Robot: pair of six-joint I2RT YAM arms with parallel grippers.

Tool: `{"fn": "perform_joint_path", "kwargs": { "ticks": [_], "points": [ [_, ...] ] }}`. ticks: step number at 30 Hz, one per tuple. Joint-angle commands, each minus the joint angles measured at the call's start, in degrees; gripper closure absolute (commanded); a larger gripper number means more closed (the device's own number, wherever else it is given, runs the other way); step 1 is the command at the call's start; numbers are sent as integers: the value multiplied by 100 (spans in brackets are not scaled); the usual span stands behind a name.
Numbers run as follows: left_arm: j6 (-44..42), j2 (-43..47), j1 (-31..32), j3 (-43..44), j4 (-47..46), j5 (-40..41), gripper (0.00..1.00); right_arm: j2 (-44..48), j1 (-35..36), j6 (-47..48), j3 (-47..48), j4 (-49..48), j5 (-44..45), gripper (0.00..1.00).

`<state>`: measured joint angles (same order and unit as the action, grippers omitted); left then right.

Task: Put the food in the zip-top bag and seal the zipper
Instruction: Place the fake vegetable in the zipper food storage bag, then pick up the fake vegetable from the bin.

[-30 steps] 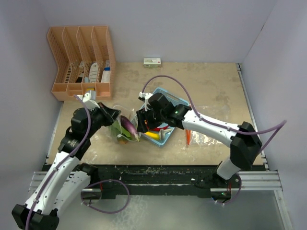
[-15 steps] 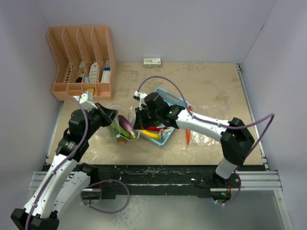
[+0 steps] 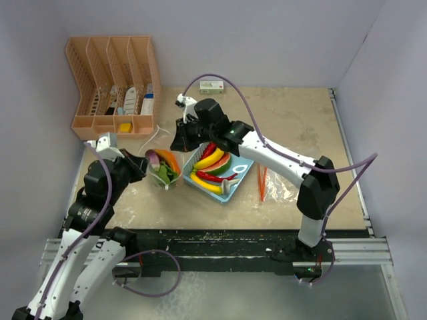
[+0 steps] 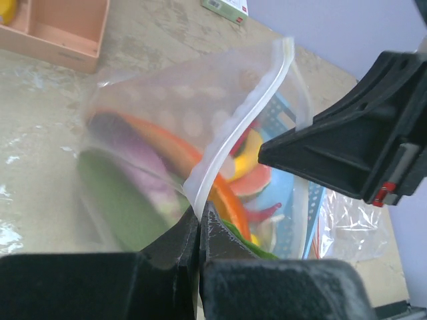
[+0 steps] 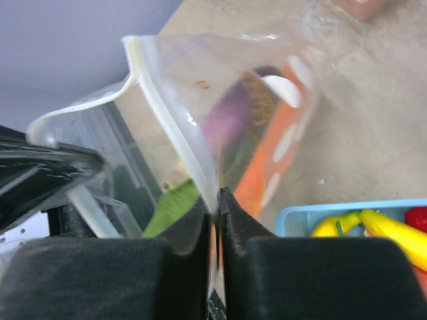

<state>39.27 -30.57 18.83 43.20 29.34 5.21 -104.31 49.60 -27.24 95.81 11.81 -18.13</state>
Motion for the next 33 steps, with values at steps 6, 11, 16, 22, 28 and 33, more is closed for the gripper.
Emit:
{"fn": "perform_joint_path", "kwargs": {
  "ticks": [6, 11, 16, 22, 28, 33],
  "points": [
    [-166, -204, 14, -11, -437, 200, 100, 1230, -30, 474, -934, 776, 1090, 51],
    [-50, -251, 14, -281, -741, 77, 100, 1710, -79, 244, -1509, 1561, 1611, 48],
    [-205, -164, 14, -97, -648, 129, 100, 1397, -257, -161, -1973, 1999, 2007, 48],
    [-269, -25, 16, -36, -600, 147, 100, 847, -403, -270, -2120, 1808, 1985, 49],
    [-305, 15, 16, -38, -534, 195, 100, 563, -514, -324, -2215, 1840, 2128, 50],
    [-319, -22, 15, -55, -595, 158, 100, 511, -549, -371, -2385, 1811, 2053, 51]
  ]
}}
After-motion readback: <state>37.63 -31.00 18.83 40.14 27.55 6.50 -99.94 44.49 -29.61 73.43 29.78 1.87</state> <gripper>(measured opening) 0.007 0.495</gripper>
